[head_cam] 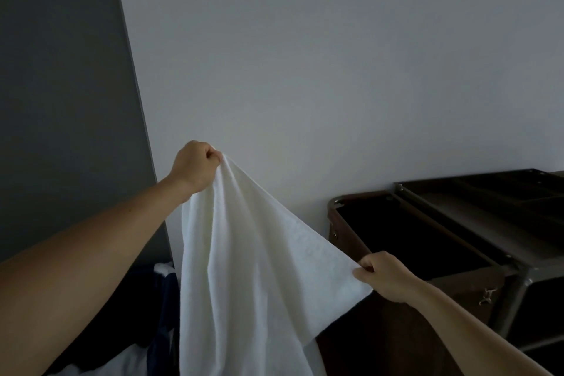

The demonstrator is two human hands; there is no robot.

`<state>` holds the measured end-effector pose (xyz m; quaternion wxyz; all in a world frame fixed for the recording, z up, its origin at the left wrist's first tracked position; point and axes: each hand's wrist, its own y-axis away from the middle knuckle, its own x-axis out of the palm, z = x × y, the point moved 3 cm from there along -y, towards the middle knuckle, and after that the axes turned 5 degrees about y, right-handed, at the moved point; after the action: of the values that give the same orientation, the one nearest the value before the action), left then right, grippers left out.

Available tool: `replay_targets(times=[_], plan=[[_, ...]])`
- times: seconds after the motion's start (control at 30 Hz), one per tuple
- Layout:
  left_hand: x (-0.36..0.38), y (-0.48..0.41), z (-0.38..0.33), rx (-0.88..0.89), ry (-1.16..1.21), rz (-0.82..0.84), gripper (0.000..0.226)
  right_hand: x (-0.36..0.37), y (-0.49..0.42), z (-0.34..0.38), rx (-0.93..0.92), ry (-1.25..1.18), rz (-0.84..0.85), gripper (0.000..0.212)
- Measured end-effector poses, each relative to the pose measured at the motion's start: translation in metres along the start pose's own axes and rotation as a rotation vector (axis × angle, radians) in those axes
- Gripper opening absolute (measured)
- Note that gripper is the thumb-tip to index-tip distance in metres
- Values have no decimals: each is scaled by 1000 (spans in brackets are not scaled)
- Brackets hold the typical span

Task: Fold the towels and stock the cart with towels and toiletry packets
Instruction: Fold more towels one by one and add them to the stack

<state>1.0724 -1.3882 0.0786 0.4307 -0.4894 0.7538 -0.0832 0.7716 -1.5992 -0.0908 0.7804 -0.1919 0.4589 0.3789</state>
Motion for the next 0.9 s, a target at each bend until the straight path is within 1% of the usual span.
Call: replay_targets(times=[0.07, 0.17, 0.23, 0.3, 0.33, 0.37, 0.43, 0.47, 0.5, 0.53, 0.6, 0.67, 0.7, 0.77, 0.83, 0.9], plan=[[-3, -5, -3, 5, -8, -12, 32, 6, 4, -15, 13, -26, -5, 25], [-3, -8, -1, 2, -44, -17, 33, 7, 10, -30, 12, -86, -56, 21], [-1, -8, 4, -20, -66, -21, 36, 0, 15, -37, 17, -238, -116, 23], [0, -8, 13, -75, -80, -8, 32, -13, 23, -41, -4, -442, -152, 27], [0, -9, 19, -120, -83, 9, 29, -22, 28, -39, -35, -549, -128, 29], [0, -9, 25, -163, -91, 23, 25, -30, 33, -34, -77, -671, -66, 27], [-1, -8, 36, -213, -108, 23, 22, -45, 41, -21, -142, -906, 117, 13], [-1, -7, 38, -226, -109, 22, 23, -50, 42, -14, -165, -993, 195, 11], [2, -5, 39, -238, -99, 33, 23, -54, 41, -7, -188, -1065, 242, 14], [7, -2, 39, -249, -75, 52, 22, -56, 40, 1, -198, -1132, 256, 16], [17, 6, 37, -273, -1, 98, 22, -54, 33, 14, -166, -1276, 234, 12], [24, 14, 33, -294, 70, 125, 24, -49, 23, 21, -55, -1410, 150, 17], [25, 17, 31, -301, 107, 128, 23, -47, 18, 23, 3, -1444, 92, 17], [29, 25, 24, -306, 189, 146, 22, -43, 7, 28, 71, -1432, 0, 16], [35, 37, 7, -265, 245, 193, 20, -39, 0, 40, 69, -1347, -29, 13], [46, 50, -16, -161, 260, 249, 20, -36, -6, 62, 25, -1226, -36, 10]])
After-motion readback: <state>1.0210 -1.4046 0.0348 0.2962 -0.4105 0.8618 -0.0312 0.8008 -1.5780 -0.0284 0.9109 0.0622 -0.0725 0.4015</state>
